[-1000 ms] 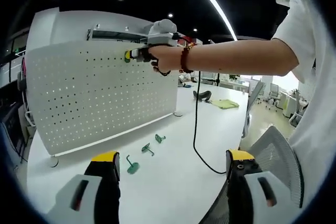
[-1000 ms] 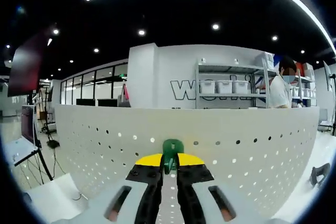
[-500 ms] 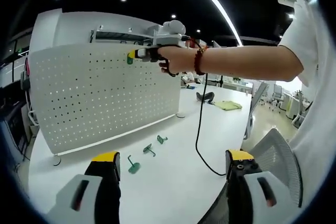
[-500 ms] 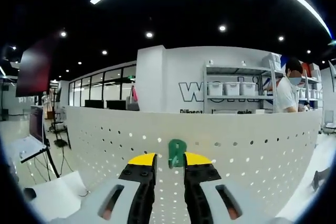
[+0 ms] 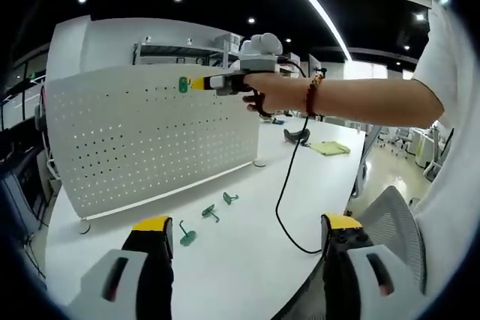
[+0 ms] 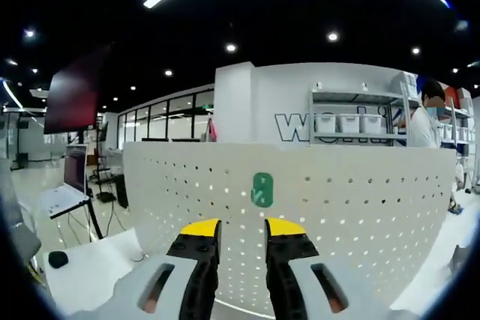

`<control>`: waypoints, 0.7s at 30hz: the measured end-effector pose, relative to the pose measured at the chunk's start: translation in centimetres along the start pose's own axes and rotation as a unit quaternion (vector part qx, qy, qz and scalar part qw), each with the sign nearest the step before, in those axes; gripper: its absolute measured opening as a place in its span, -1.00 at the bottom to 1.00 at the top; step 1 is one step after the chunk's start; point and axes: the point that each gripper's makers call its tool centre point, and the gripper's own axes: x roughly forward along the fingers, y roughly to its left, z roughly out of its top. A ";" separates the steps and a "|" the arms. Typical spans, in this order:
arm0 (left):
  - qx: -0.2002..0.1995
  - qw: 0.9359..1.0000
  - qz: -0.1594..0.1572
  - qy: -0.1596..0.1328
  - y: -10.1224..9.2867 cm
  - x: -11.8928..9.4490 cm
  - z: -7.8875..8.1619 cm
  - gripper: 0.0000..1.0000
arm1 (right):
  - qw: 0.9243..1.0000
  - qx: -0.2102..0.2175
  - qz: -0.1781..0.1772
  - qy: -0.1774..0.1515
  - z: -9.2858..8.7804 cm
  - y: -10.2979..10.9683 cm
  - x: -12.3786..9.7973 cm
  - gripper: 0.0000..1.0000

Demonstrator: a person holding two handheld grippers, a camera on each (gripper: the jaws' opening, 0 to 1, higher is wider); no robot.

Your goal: Insert the hook assembly into the mounting plate slot until the hook locks in place.

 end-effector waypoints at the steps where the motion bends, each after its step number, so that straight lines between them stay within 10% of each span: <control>1: -0.004 1.000 0.004 -0.002 0.0 0.1 0.1 0.63 | 1.000 -0.001 0.000 0.001 -0.1 0.0 -0.3 -0.54; 21: 0.012 0.998 0.055 0.027 -0.6 4.4 0.0 0.61 | 0.997 -0.010 0.075 0.020 -3.3 -1.8 -6.3 -0.41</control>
